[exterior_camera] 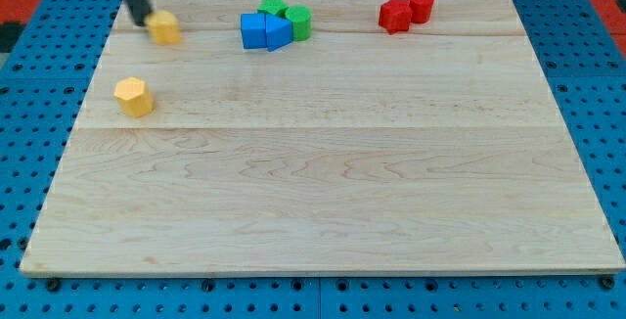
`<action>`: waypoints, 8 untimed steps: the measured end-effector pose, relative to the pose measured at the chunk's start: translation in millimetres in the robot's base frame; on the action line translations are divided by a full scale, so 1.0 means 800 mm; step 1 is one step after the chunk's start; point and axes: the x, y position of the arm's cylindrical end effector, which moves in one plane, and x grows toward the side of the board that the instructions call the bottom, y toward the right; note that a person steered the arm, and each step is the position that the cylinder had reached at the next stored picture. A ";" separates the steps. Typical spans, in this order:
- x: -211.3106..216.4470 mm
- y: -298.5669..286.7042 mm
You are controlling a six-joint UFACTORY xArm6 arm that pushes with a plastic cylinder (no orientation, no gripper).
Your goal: Slide yellow hexagon to blue cube
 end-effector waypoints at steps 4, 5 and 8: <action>0.201 0.062; 0.263 -0.009; 0.152 -0.139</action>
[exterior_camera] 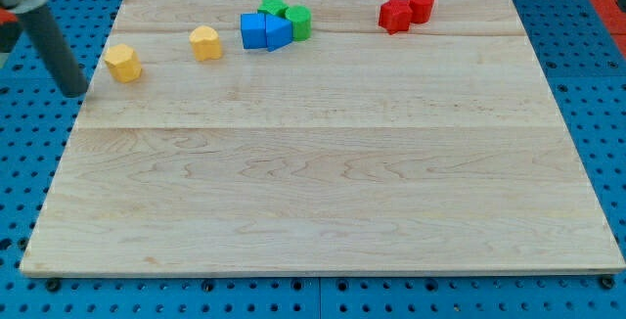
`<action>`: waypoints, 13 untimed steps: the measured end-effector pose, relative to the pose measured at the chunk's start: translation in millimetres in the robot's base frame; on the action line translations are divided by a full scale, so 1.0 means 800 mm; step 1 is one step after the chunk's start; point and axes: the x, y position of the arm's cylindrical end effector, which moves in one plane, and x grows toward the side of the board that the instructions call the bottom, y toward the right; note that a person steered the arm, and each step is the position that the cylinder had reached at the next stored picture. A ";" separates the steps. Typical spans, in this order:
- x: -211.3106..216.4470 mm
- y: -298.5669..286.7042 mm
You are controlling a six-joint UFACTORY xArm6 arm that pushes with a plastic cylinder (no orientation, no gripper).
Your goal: Slide yellow hexagon to blue cube
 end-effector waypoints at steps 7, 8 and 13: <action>-0.151 0.178; -0.125 0.180; -0.061 0.244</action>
